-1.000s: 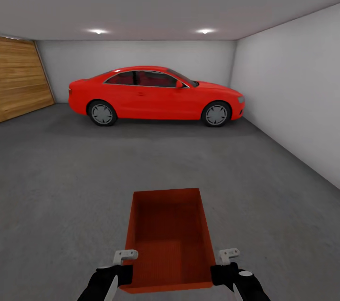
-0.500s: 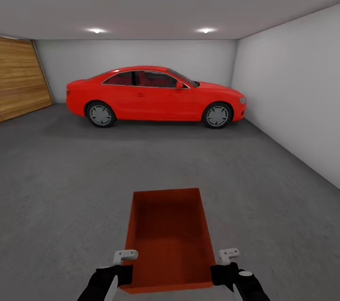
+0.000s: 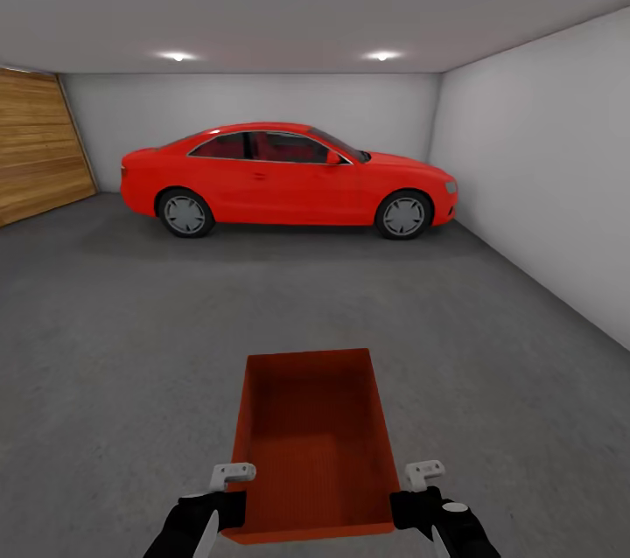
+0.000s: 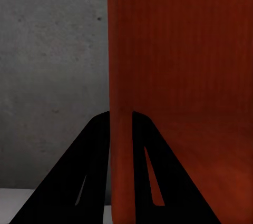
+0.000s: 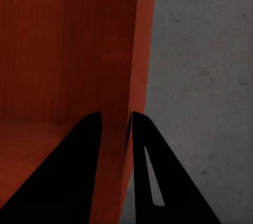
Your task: Move the two storage containers from the living room to the garage. In the garage, place one container on the floor and stack the other container on top of it (either order is fine).
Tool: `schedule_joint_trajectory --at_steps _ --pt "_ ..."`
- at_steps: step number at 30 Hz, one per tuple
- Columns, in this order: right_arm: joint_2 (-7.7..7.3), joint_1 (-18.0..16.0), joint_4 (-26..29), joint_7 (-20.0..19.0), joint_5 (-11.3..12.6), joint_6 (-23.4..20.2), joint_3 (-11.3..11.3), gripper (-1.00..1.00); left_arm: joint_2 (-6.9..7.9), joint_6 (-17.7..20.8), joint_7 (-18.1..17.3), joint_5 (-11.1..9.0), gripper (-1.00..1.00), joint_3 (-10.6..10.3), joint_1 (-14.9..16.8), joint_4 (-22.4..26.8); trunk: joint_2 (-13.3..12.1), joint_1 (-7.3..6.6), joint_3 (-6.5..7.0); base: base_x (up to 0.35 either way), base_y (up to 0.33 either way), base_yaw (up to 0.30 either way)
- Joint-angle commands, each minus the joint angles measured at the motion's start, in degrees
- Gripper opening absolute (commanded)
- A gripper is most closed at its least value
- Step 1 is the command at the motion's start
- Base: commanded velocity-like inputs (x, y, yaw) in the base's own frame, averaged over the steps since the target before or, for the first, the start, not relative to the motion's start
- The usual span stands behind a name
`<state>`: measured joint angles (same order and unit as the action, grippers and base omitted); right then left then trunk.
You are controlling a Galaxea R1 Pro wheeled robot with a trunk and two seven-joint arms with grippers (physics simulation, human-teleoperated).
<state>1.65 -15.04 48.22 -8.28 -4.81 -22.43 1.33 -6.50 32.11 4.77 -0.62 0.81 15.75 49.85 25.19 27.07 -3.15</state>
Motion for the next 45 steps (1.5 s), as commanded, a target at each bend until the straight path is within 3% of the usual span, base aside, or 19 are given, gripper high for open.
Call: schedule_joint_trajectory --at_steps 1,34,45 --pt "1.78 0.0 0.0 -1.3 0.8 -0.4 2.4 -1.0 -0.09 -2.0 0.2 1.4 -1.0 0.5 0.1 0.2 0.1 0.03 -0.14 0.002 0.0 0.0" --pt "1.78 0.0 0.0 -1.2 0.8 -0.4 2.4 -1.0 -0.09 -2.0 0.2 1.4 -1.0 0.5 0.1 0.2 0.1 0.03 -0.14 0.001 0.008 0.0" --pt "1.78 0.0 0.0 -1.2 0.8 -0.4 2.4 -1.0 -0.09 -2.0 0.2 1.4 -1.0 0.5 0.1 0.2 0.1 0.03 -0.14 0.294 0.0 0.0"
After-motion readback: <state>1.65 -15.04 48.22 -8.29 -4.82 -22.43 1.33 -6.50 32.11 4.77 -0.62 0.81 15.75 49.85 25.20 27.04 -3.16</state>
